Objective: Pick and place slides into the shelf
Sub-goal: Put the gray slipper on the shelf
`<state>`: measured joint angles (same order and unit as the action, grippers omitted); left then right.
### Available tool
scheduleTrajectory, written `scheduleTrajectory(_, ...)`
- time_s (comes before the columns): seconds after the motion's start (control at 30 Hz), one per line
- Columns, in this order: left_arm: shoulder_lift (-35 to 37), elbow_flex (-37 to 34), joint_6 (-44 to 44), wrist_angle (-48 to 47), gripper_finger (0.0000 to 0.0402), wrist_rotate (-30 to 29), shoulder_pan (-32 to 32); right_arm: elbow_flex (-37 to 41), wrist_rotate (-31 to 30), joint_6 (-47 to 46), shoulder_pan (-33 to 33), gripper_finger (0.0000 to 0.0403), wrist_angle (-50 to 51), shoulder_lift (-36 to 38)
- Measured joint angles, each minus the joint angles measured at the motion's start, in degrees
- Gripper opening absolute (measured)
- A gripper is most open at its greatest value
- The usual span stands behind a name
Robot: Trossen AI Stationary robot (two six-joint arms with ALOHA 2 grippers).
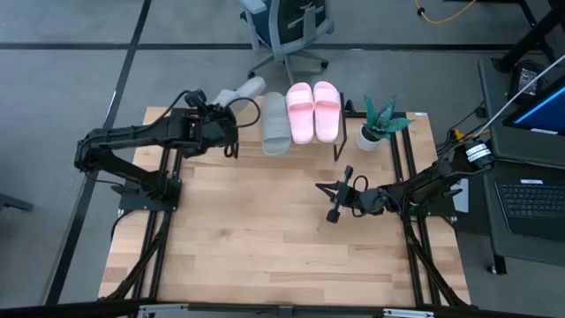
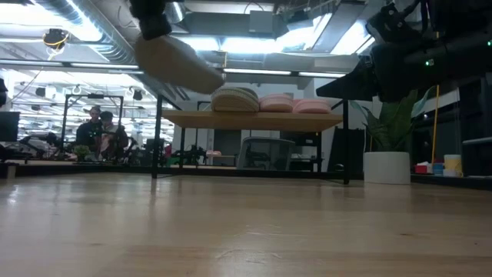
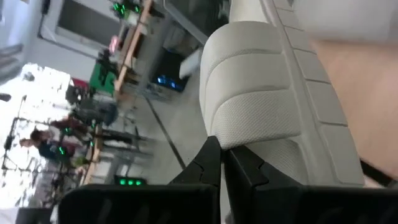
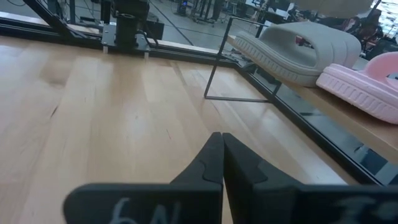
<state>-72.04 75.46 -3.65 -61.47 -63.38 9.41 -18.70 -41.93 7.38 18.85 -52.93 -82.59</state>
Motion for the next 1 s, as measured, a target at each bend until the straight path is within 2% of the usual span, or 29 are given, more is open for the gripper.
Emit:
scheduleTrajectory(0.13, -1.0, 0.0, 6.4, -7.2, 0.0000, 0.3, 0.4, 0.0, 0.0, 0.2, 0.0, 0.0005, 0.0, 0.0)
scheduleTrajectory(0.27, -2.6, 0.0, 10.2, -10.2, 0.0000, 0.5, 0.3, 0.0, 0.0, 0.4, 0.0, 0.0005, -0.1, 0.0)
scheduleTrajectory(0.43, -5.1, 0.0, 10.8, -10.2, 0.0000, 2.7, 0.3, -0.1, 0.0, 0.6, 0.0, 0.0005, -0.5, 0.0)
scheduleTrajectory(0.83, -8.0, 0.0, 10.7, -10.1, 0.0000, 1.6, 0.3, -0.1, 0.0, 1.3, 0.0, 0.0005, -0.9, 0.0)
scheduleTrajectory(1.0, -7.9, 0.0, 10.6, -10.3, 0.0000, 5.5, 0.2, -0.1, 0.0, 1.9, 0.0, 0.0005, -1.0, 0.0)
